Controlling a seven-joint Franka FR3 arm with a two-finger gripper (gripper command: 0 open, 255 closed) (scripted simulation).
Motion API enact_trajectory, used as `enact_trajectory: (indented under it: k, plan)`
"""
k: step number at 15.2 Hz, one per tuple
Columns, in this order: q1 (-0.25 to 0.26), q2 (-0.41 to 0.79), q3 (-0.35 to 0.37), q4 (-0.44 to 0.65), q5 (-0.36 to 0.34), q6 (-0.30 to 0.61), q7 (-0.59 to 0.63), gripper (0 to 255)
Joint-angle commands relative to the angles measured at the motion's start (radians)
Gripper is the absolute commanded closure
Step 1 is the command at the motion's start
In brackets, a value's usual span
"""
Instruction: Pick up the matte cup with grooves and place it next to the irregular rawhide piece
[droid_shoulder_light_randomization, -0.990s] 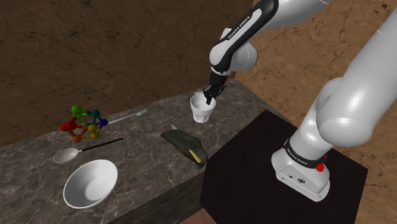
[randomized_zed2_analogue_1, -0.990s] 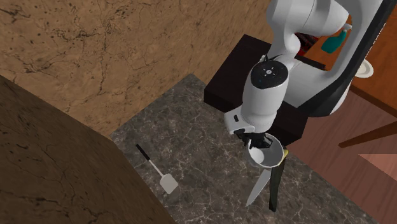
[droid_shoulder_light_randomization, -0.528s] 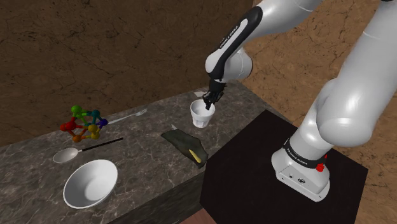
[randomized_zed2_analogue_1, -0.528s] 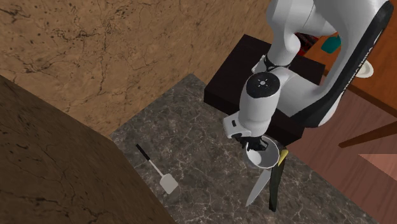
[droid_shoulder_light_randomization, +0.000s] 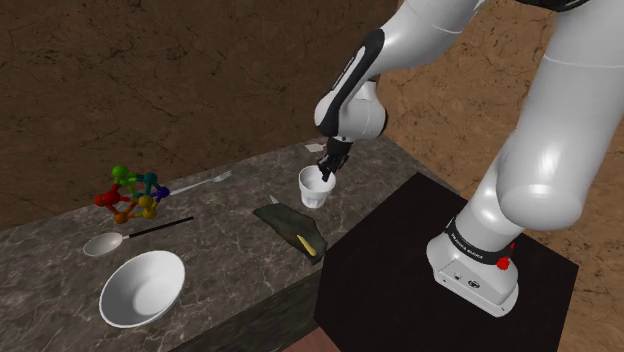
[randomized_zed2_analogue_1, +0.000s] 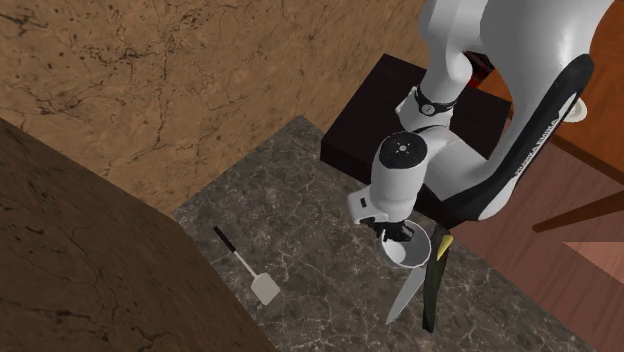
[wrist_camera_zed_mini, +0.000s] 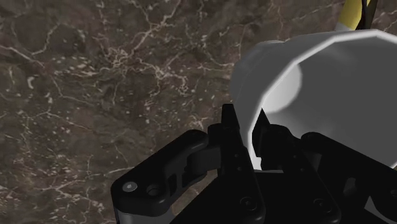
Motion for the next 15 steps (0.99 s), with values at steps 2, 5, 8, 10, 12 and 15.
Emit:
enact_trajectory:
  k: [2,5,8,10,12,15]
  plan:
    - [-0.020,0.050,0.032,0.015,0.071,0.030,-0.063,255]
    - [-0.046,0.102,0.068,0.036,0.135,0.059,-0.123,255]
    - [-0.074,0.154,0.105,0.060,0.196,0.087,-0.181,255]
    - [-0.098,0.195,0.134,0.079,0.240,0.109,-0.226,255]
    - [-0.099,0.195,0.135,0.079,0.239,0.109,-0.225,255]
    - [-0.099,0.195,0.135,0.079,0.239,0.109,-0.225,255]
